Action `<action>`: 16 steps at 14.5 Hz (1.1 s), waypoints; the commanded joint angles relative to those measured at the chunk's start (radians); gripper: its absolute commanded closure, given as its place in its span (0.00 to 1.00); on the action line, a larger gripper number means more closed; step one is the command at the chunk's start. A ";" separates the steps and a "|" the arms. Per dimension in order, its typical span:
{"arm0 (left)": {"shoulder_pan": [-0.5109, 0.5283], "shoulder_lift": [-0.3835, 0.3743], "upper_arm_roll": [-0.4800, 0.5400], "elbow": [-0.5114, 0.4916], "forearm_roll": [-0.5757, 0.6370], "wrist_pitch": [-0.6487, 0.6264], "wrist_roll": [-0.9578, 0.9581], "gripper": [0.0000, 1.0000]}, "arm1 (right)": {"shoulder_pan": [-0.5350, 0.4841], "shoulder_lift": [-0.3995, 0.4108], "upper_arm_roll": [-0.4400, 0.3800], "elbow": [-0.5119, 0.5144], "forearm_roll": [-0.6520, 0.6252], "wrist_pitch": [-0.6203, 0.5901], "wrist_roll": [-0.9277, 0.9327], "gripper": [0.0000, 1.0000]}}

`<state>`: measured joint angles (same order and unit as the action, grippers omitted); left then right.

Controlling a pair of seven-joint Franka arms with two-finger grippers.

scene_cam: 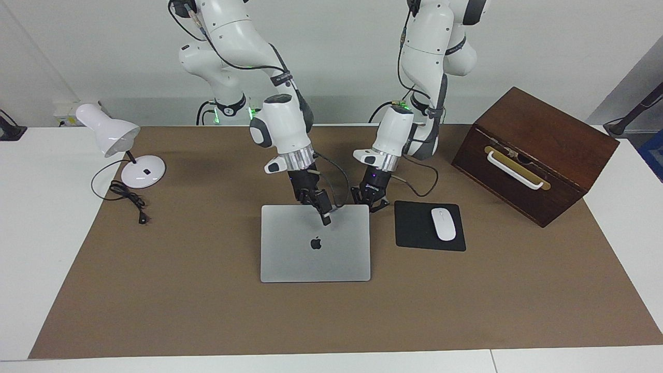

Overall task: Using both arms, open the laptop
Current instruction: 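Lift the laptop lid upward with the right gripper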

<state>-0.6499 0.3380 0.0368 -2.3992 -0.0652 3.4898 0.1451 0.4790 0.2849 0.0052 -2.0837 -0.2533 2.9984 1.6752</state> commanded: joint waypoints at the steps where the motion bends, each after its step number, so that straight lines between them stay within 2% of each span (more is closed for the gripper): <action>1: -0.002 0.052 0.008 0.029 -0.001 0.015 0.017 1.00 | -0.007 0.011 0.006 0.068 0.017 -0.062 -0.038 0.02; 8: -0.002 0.055 0.008 0.031 -0.001 0.015 0.017 1.00 | -0.013 0.014 0.007 0.181 0.020 -0.213 -0.061 0.02; 16: -0.002 0.055 0.008 0.031 -0.001 0.015 0.017 1.00 | -0.014 0.105 0.016 0.373 0.029 -0.320 -0.064 0.02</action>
<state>-0.6499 0.3387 0.0368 -2.3992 -0.0652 3.4916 0.1455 0.4776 0.3397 0.0047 -1.8050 -0.2533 2.7187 1.6584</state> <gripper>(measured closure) 0.991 0.004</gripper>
